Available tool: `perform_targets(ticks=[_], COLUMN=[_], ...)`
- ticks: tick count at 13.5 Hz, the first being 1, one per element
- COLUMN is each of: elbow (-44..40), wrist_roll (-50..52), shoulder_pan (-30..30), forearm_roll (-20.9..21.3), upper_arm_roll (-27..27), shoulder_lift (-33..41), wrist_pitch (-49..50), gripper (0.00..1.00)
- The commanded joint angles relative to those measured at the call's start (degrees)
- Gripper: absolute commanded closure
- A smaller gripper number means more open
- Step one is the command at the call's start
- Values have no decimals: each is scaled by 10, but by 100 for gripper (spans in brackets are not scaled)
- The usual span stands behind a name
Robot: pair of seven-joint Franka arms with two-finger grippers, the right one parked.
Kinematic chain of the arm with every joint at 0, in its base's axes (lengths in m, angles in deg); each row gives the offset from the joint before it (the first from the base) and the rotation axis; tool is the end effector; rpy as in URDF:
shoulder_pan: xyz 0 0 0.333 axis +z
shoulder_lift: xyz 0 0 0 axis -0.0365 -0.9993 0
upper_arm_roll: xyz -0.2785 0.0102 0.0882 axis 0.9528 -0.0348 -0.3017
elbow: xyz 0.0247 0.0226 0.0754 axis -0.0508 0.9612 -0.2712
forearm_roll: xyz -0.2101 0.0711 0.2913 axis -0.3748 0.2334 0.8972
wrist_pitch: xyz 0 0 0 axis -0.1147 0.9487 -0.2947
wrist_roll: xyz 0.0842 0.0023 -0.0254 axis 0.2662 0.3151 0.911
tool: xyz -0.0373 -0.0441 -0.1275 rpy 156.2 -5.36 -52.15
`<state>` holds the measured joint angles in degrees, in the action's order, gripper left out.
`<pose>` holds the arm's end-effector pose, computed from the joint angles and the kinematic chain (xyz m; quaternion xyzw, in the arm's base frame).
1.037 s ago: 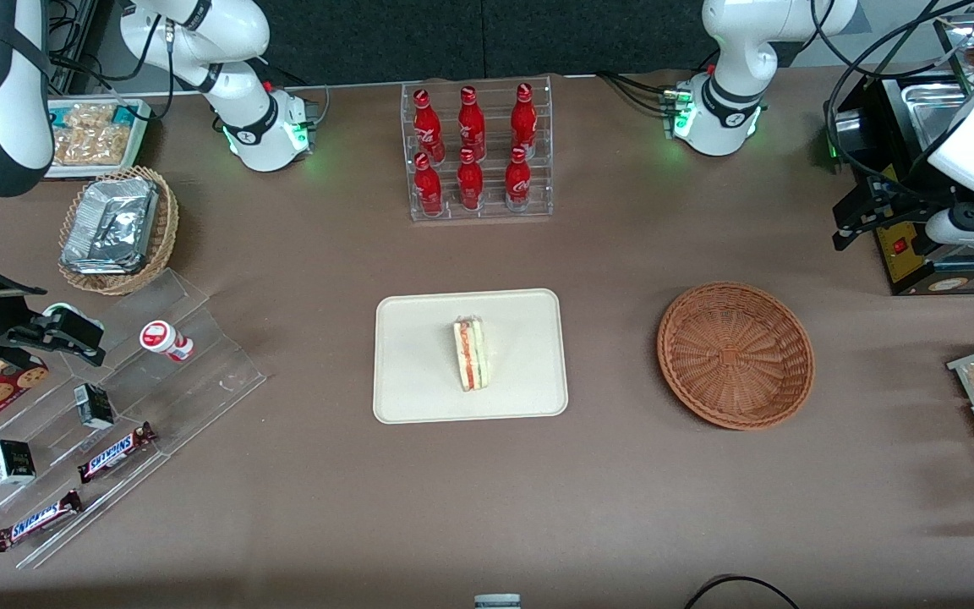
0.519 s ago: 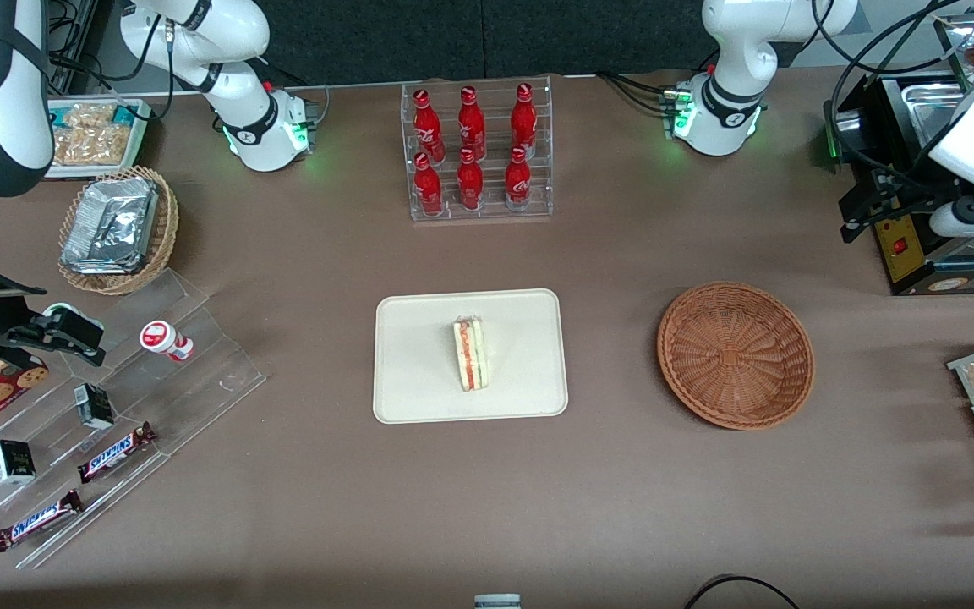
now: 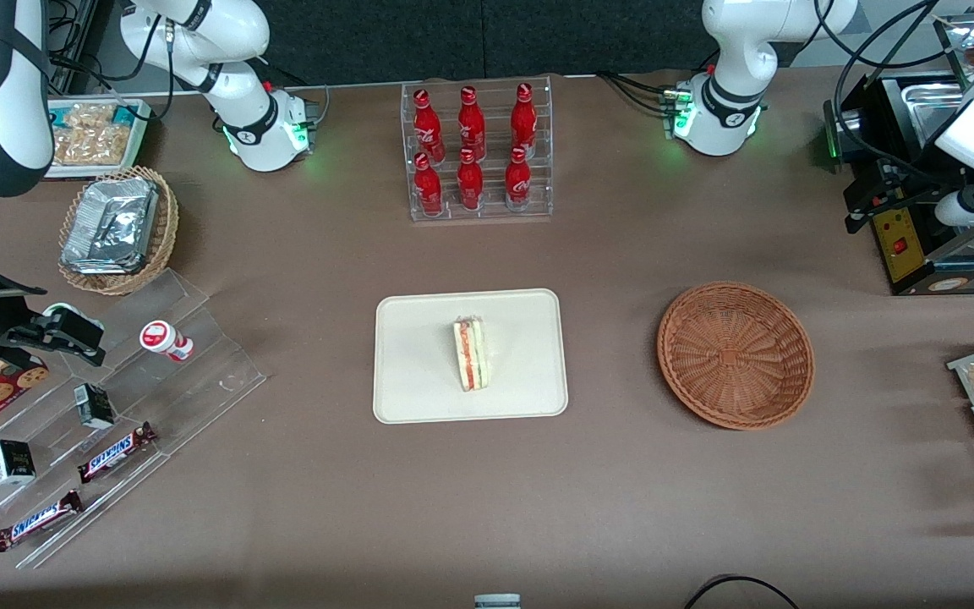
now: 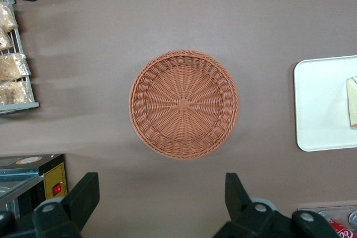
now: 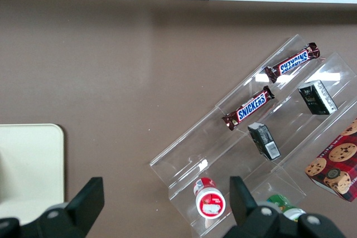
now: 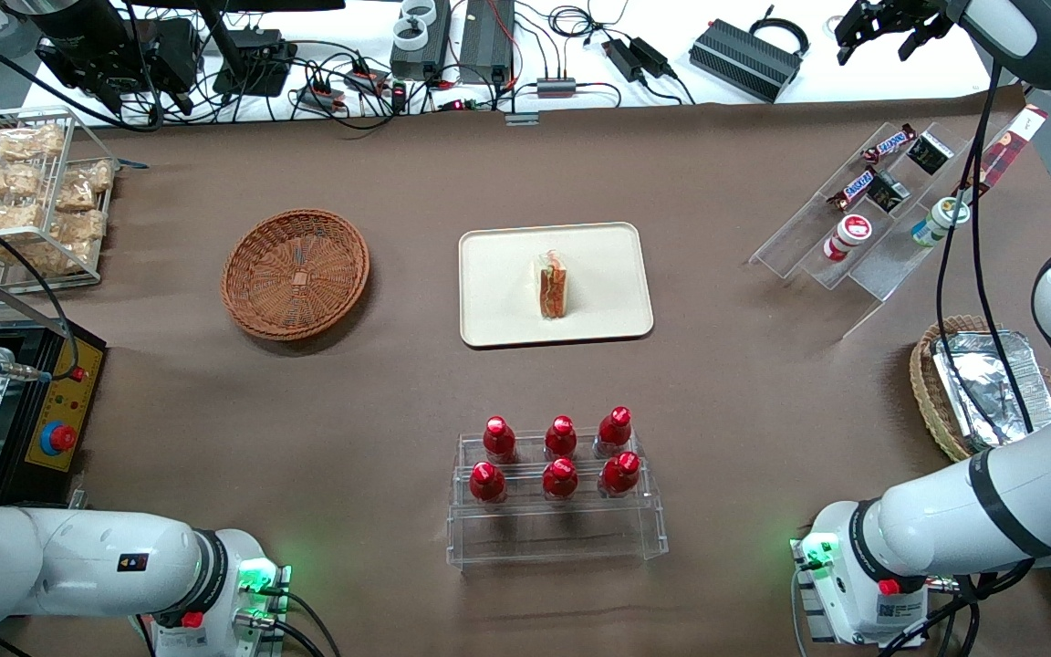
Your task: Place sandwich from basket to tray
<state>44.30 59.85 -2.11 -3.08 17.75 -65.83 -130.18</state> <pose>0.4983 -0.0457 0.5935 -0.9989 0.0268 -0.0378 0.0065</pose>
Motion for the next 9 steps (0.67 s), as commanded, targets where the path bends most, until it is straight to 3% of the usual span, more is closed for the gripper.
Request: perform_targets(ticks=[1,9], elbow=[-23,-27], wrist_roll=[-5,2], shoulder_pan=[-7,-7], forearm_roll=[8,4], upper_arm_roll=[-1,-3], shoulder_lift=[0,-2], wrist_pitch=[16,20], gripper=[1,1])
